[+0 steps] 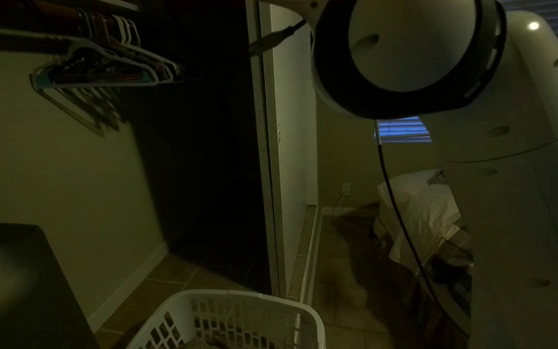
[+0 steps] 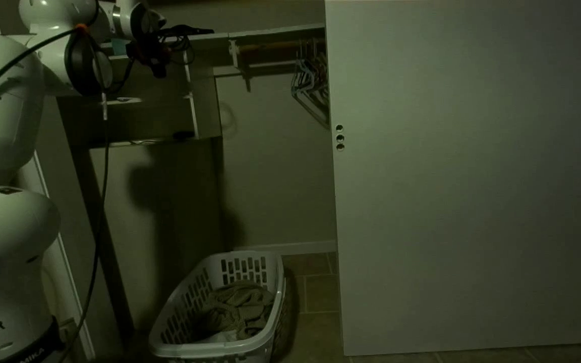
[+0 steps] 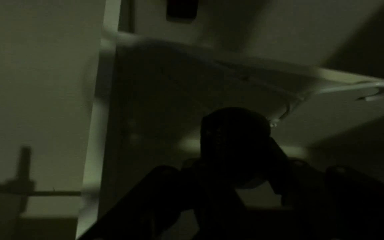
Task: Move the black object to the shelf above the rail in the closet.
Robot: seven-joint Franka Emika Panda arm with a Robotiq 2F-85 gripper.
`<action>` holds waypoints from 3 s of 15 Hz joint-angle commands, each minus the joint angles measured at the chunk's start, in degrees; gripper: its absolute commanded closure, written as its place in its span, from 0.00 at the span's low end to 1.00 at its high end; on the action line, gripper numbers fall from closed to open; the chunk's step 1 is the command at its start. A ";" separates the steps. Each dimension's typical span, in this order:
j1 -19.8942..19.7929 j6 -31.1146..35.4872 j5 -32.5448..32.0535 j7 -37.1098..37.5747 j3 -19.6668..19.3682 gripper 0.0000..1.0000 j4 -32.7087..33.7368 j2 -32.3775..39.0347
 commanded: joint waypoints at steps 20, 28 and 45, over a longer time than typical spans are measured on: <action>-0.17 22.20 -37.29 34.83 -8.96 0.85 -24.36 -21.54; -3.44 34.73 -18.90 12.25 -1.78 0.85 -15.36 -11.21; -3.75 16.99 -11.67 -12.33 7.68 0.85 13.96 8.19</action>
